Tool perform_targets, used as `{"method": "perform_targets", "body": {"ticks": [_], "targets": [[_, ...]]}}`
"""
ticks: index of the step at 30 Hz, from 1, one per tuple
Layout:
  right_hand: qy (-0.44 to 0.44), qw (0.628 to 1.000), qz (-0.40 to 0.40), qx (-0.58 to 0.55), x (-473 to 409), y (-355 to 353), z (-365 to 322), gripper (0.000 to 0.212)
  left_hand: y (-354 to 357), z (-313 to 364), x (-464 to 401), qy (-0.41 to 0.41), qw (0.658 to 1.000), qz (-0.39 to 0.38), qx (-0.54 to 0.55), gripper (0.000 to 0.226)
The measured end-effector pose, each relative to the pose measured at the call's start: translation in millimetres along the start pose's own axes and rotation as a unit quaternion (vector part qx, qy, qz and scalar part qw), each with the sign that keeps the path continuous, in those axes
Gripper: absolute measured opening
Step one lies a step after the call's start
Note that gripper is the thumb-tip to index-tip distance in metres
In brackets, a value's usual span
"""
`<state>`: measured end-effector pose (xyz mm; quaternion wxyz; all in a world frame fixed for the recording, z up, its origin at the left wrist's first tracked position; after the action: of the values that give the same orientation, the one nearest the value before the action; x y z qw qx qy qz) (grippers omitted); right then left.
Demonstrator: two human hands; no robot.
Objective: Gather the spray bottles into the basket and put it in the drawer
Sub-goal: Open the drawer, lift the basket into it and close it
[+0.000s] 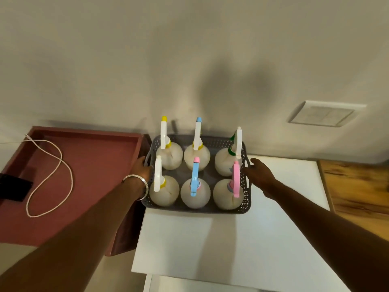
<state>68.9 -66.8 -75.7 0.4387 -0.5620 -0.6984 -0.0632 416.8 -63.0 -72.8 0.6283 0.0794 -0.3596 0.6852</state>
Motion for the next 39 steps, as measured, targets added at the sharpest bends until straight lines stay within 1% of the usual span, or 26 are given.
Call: {"method": "perform_targets", "body": {"ticks": [1, 3, 5, 7, 10, 12, 16, 25, 32, 36, 39], "targets": [[-0.002, 1.000, 0.004, 0.003, -3.9, 2.3, 2.7, 0.061, 1.5, -1.5, -1.7, 0.013, 1.000, 0.010, -0.003, 0.011], [-0.006, 1.000, 0.010, 0.003, -10.0, 5.5, 8.9, 0.043, 2.5, -4.7, -4.6, 0.037, 0.999, 0.027, 0.006, 0.015], [-0.011, 1.000, 0.013, 0.005, -14.8, 8.0, 16.4, 0.034, 3.4, -8.3, -4.9, 0.045, 0.999, 0.031, -0.002, 0.018], [-0.020, 1.000, 0.015, 0.004, -16.3, 11.2, 19.9, 0.039, 2.7, -10.9, -4.4, 0.043, 0.999, 0.027, -0.009, 0.017], [-0.028, 0.999, 0.040, 0.022, -17.0, 14.3, 22.5, 0.046, 3.2, -12.7, -5.5, 0.046, 0.999, 0.019, -0.006, 0.020], [-0.032, 0.998, 0.049, 0.017, -17.1, 15.7, 22.3, 0.043, 3.1, -14.5, -6.1, 0.044, 0.998, 0.034, -0.012, 0.021], [-0.025, 0.998, 0.057, 0.020, -13.9, 16.5, 20.7, 0.037, 5.0, -16.3, -3.6, 0.041, 0.998, 0.044, -0.004, 0.016], [-0.022, 0.997, 0.072, 0.026, 3.7, 16.7, 27.2, 0.041, 5.2, -23.9, 4.1, 0.046, 0.998, 0.043, 0.002, 0.017], [-0.021, 0.998, 0.062, 0.016, 38.3, 18.1, 49.6, 0.036, 9.6, -32.6, 36.2, 0.051, 0.998, 0.031, 0.003, 0.021], [-0.018, 0.998, 0.055, -0.002, 64.2, 19.2, 70.4, 0.041, 17.0, -41.8, 66.6, 0.049, 0.997, 0.023, 0.048, 0.025], [-0.019, 0.998, 0.054, -0.007, 85.7, 20.0, 90.8, 0.036, 24.2, -53.3, 93.3, 0.046, 0.996, 0.016, 0.069, 0.028]]}}
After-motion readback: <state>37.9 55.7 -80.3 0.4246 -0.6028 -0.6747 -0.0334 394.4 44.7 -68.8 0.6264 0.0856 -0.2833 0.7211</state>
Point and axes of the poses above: each hand's wrist, its own x-axis away from the middle knuckle, its own y-axis out of the palm, z = x × y, the point moved 1 cm from there along -x, towards the middle knuckle, and after that the axes turned 13 degrees about -z, right-handed, at the moved point
